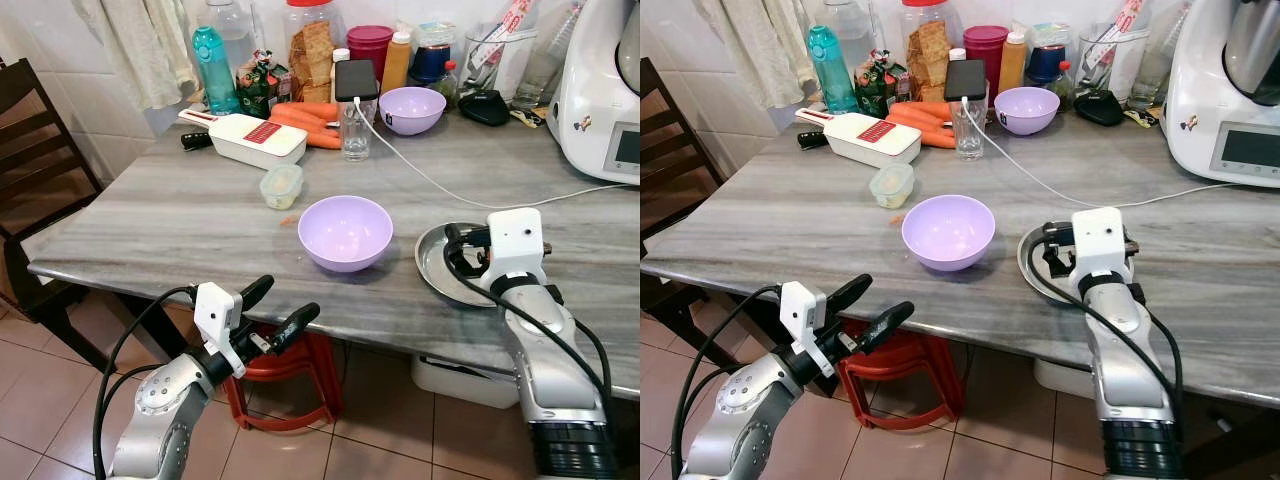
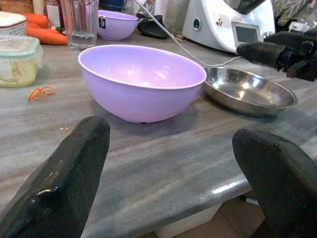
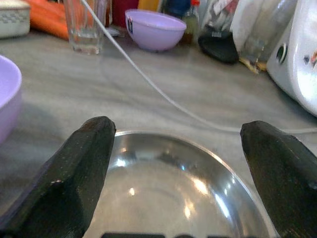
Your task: Setting the table
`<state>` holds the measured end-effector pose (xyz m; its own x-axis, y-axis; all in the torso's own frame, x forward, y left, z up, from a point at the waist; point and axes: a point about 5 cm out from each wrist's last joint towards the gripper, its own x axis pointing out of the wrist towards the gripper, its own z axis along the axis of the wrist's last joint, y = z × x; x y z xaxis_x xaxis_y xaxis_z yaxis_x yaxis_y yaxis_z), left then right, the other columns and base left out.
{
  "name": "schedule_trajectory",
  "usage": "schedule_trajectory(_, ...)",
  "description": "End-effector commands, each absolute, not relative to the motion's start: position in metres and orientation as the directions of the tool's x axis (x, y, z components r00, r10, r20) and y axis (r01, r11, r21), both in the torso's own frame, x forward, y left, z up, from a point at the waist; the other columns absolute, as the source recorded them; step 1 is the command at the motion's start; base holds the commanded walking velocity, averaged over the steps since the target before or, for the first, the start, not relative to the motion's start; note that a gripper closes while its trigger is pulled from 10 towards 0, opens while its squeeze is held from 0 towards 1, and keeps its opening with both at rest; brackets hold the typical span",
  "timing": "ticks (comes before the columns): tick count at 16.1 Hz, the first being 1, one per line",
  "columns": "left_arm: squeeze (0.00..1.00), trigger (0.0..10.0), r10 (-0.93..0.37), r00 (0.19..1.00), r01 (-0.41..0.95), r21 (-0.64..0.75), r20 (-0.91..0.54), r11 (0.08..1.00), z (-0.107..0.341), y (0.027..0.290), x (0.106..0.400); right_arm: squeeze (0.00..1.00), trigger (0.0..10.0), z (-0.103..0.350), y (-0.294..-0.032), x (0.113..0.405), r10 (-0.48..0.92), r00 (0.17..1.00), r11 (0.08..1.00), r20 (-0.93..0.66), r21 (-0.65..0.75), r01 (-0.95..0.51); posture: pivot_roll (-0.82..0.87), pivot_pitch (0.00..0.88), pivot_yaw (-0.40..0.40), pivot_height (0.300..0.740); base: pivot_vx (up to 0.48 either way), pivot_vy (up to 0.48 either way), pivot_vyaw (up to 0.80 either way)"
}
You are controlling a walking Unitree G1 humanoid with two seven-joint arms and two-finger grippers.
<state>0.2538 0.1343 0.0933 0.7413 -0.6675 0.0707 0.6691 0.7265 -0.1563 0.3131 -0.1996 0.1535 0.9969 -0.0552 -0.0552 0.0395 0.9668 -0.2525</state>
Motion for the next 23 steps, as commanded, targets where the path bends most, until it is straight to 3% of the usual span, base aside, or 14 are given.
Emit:
schedule_trajectory(1, 0.00, 10.0, -0.672, 0.737, 0.675, -0.138, 0.072, 0.725, 0.098, 0.136, 0.255, 1.00, 10.0, 0.154, -0.203, 0.313, -0.063, 0.994, 0.973, -0.087, -0.226, 0.042, -0.12, 0.041, 0.081, 0.740, 0.000, 0.000, 0.00)
schedule_trajectory(3, 0.00, 10.0, -0.673, 0.736, 0.676, -0.137, 0.072, 0.724, 0.099, 0.136, 0.255, 1.00, 10.0, 0.150, -0.208, 0.315, -0.068, 0.990, 0.979, -0.122, -0.200, 0.042, -0.12, 0.040, 0.082, 0.740, 0.000, 0.000, 0.00)
schedule_trajectory(4, 0.00, 10.0, -0.673, 0.736, 0.676, -0.136, 0.073, 0.725, 0.099, 0.136, 0.256, 0.67, 10.0, 0.146, -0.210, 0.317, -0.058, 0.986, 0.980, -0.157, -0.196, 0.026, -0.12, 0.040, 0.082, 0.740, 0.000, 0.000, 0.00)
schedule_trajectory(5, 0.00, 10.0, -0.674, 0.735, 0.677, -0.136, 0.074, 0.723, 0.100, 0.136, 0.256, 0.45, 10.0, 0.143, -0.212, 0.319, -0.054, 0.983, 0.982, -0.174, -0.187, 0.021, -0.12, 0.040, 0.082, 0.740, 0.000, 0.000, 0.00)
schedule_trajectory(7, 0.00, 10.0, -0.682, 0.728, 0.684, -0.141, 0.075, 0.715, 0.100, 0.135, 0.255, 0.08, 10.0, 0.139, -0.215, 0.322, -0.044, 0.975, 0.985, -0.216, -0.175, 0.006, -0.12, 0.040, 0.082, 0.740, 0.000, 0.000, 0.00)
schedule_trajectory(8, 0.00, 10.0, -0.683, 0.727, 0.686, -0.142, 0.074, 0.714, 0.100, 0.134, 0.255, 0.02, 10.0, 0.138, -0.215, 0.322, -0.040, 0.973, 0.985, -0.229, -0.173, 0.000, -0.12, 0.040, 0.082, 0.740, 0.000, 0.000, 0.00)
schedule_trajectory(15, 0.00, 10.0, -0.691, 0.720, 0.691, -0.141, 0.060, 0.708, 0.099, 0.136, 0.252, 0.00, 10.0, 0.121, -0.214, 0.322, 0.040, 0.940, 0.980, -0.338, -0.168, -0.102, -0.11, 0.048, 0.078, 0.740, 0.000, 0.000, 0.00)
schedule_trajectory(23, 0.00, 10.0, -0.691, 0.721, 0.691, -0.139, 0.052, 0.710, 0.098, 0.137, 0.252, 0.00, 10.0, 0.117, -0.196, 0.320, 0.169, 0.907, 0.976, -0.385, -0.065, -0.210, -0.10, 0.048, 0.077, 0.740, 0.000, 0.000, 0.00)
